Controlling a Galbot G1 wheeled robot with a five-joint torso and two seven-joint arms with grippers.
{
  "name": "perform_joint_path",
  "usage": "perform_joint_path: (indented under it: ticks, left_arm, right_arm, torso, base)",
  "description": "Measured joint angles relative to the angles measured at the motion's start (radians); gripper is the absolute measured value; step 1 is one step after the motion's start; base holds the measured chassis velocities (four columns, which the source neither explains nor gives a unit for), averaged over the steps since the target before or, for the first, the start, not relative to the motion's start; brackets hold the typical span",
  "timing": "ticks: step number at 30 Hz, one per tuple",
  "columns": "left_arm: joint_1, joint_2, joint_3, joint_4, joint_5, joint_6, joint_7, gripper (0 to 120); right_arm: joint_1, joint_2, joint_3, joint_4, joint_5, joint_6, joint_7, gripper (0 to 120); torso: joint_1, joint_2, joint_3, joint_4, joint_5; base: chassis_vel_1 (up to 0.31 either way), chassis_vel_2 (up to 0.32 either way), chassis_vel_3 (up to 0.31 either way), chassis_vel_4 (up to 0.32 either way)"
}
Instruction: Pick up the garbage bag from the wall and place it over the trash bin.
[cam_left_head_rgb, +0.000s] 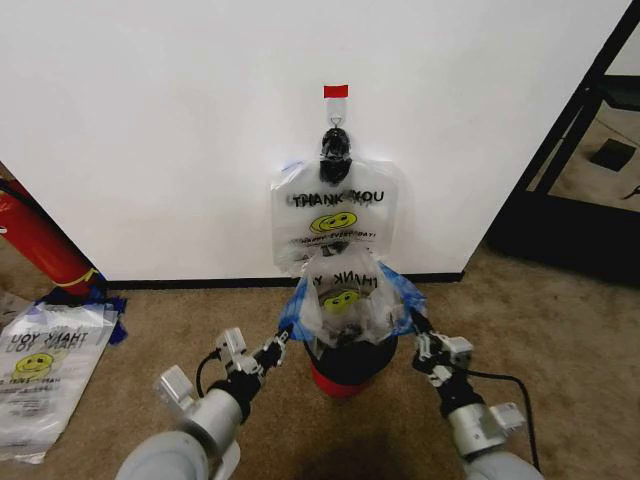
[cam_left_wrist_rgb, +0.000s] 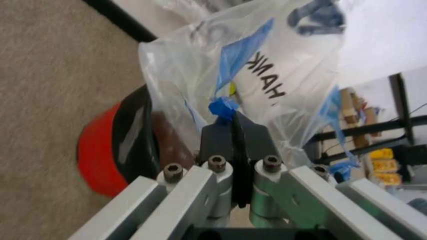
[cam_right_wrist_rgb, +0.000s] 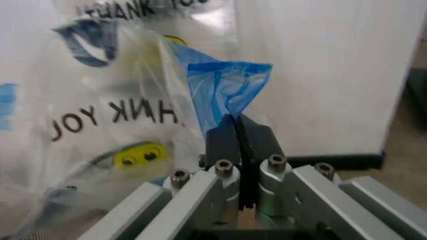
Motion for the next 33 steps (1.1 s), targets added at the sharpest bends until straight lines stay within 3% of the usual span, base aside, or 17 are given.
perform_joint_path:
  ticks: [9, 15, 23, 33]
  left_arm:
    - [0.049, 0.014, -0.01, -0.053, 0.0, 0.086, -0.084, 0]
    - [0.069, 0.031, -0.059, -0.06, -0.062, 0.193, -0.186, 0]
    - [0.086, 0.052, -0.075, -0.063, -0.102, 0.262, -0.251, 0]
    - [0.091, 0.119, -0.216, -0.062, -0.247, 0.298, -0.294, 0]
  right_arm:
    - [-0.086, 0.014, 0.003, 0.041, -0.028, -0.047, 0.046, 0]
    - [-0.103, -0.002, 0.031, 0.028, -0.035, -0.157, 0.135, 0]
    - [-0.106, -0.015, 0.033, 0.043, -0.011, -0.267, 0.159, 0]
    - [-0.119, -0.041, 0.056, 0.143, 0.017, -0.403, 0.188, 0]
  torso:
    - [0.0, 0.0, 0.0, 0.0, 0.0]
    - [0.0, 0.0, 0.0, 0.0, -0.0001]
    - [0.0, 0.0, 0.0, 0.0001, 0.0]
    - [0.0, 0.0, 0.0, -0.0001, -0.0002]
  base:
    - [0.0, 0.0, 0.0, 0.0]
    - [0.0, 0.0, 0.0, 0.0]
    - [0.0, 0.0, 0.0, 0.0]
    - [0.0, 0.0, 0.0, 0.0]
